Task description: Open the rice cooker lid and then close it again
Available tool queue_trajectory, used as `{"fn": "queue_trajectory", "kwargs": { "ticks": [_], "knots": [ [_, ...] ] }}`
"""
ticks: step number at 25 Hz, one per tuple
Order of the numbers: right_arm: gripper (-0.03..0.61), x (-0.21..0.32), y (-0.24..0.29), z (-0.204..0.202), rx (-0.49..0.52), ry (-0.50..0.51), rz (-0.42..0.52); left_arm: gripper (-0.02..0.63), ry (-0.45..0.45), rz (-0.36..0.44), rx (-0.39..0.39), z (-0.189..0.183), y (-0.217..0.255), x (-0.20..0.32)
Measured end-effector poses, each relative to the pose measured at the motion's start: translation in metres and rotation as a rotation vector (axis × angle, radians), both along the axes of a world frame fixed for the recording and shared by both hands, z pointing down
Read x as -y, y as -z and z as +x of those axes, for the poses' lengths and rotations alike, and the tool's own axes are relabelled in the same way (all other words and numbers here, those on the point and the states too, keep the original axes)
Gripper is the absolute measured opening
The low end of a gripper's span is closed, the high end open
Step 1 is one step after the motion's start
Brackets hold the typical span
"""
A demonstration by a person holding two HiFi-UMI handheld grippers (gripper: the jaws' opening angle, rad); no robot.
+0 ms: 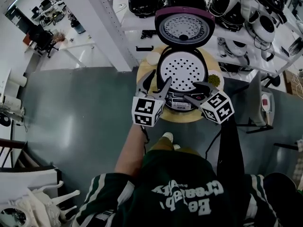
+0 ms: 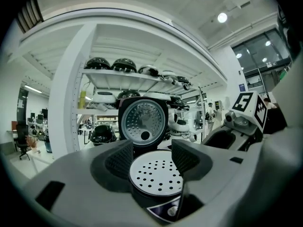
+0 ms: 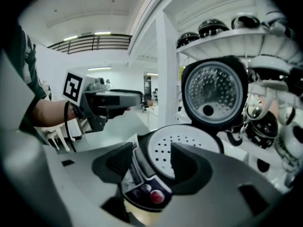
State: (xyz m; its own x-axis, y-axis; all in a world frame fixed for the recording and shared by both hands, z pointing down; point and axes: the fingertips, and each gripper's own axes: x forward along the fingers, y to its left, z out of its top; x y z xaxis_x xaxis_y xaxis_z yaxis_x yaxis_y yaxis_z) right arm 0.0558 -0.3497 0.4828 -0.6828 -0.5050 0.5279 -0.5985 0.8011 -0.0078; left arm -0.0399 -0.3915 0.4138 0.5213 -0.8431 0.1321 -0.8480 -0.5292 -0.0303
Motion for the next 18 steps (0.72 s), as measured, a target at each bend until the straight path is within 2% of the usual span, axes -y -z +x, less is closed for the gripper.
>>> {"fn": "queue_trajectory", "kwargs": {
  "ticks": [7, 10, 18],
  "knots": [
    [0.253, 0.083, 0.072, 0.049, -0.026, -0.158, 0.186, 0.255, -0.062, 0.040, 0.031, -0.002, 0.022, 0.063],
    [0.244, 0.114, 0.101, 0.057, -0.058, -0.190, 0.241, 0.261, -0.095, 0.064, 0.055, -0.002, 0.038, 0.093],
    [0.278, 0.165, 0.149, 0.069, -0.123, -0.272, 0.363, 0.285, -0.156, 0.139, 0.106, -0.002, 0.081, 0.151]
  ]
}}
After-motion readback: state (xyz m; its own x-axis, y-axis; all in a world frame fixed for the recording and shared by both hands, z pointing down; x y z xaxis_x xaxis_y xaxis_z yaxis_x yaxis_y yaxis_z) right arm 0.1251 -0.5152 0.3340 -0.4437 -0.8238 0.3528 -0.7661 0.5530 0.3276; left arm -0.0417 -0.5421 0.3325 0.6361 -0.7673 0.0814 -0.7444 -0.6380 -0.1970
